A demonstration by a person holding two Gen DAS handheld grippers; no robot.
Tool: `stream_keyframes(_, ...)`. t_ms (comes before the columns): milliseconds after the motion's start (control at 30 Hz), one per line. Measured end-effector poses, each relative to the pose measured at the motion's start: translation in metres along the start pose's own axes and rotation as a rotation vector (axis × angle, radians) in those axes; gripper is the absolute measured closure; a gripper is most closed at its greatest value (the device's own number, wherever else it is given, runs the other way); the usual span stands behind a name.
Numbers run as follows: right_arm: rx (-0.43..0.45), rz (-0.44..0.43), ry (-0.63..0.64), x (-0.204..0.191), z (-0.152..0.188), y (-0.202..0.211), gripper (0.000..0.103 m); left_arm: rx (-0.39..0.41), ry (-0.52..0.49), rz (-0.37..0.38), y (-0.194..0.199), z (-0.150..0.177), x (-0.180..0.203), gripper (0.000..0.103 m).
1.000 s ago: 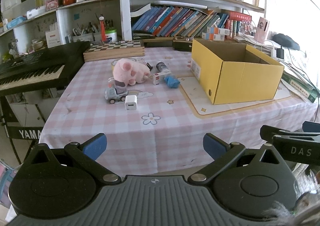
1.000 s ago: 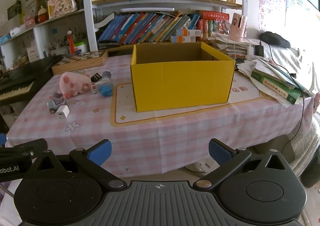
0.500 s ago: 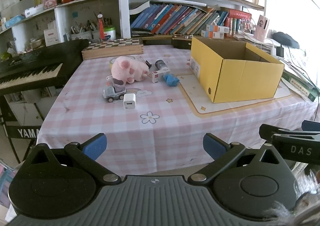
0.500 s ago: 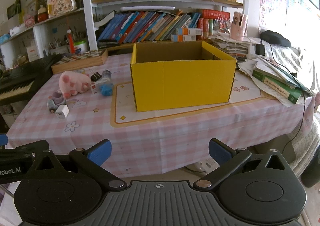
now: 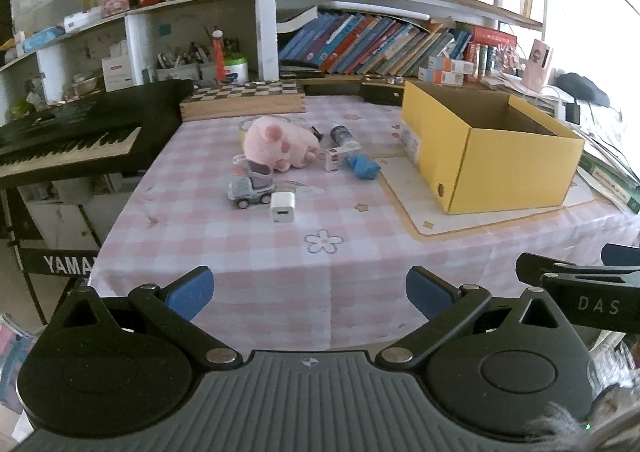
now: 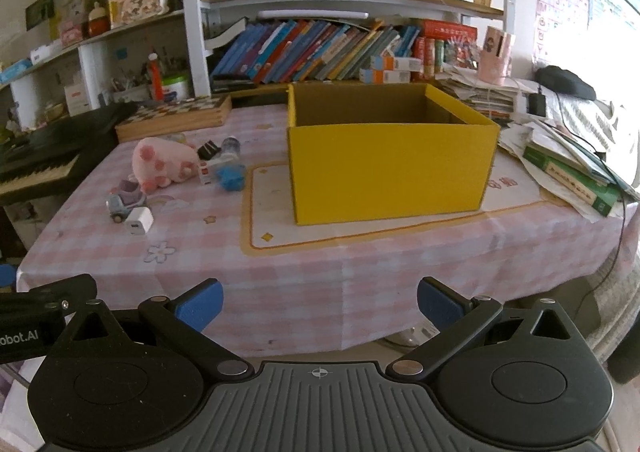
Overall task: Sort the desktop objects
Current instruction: 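Move the left tool to the white charger plug while the right tool approaches the blue cloth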
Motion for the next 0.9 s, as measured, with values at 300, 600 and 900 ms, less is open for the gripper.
stream_keyframes(300, -0.016, -0.035, 0.040, -0.030, -0.001, -0.011, 0.000, 0.007, 0.026, -0.007, -0.011, 0.013, -0.047, 0.000)
stream_keyframes(600, -0.028, -0.070, 0.092, -0.054, -0.006, -0.017, 0.001, -0.008, 0.043, -0.022, -0.010, 0.013, -0.056, 0.000)
stream_keyframes(900, -0.040, -0.083, 0.124, -0.066, -0.010, -0.033, 0.007, -0.019, 0.048, -0.023, -0.015, 0.013, -0.061, 0.000)
Point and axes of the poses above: each gripper's, at about its wrist camera, not at the fingertips, and y roughly against the way its jaws point, x to its right, z to its underside, the point moved 8 cm from there along -y, roughly the way its jaws point, and after that the axes turned 9 degrees about -y, right-handed, at the moved point
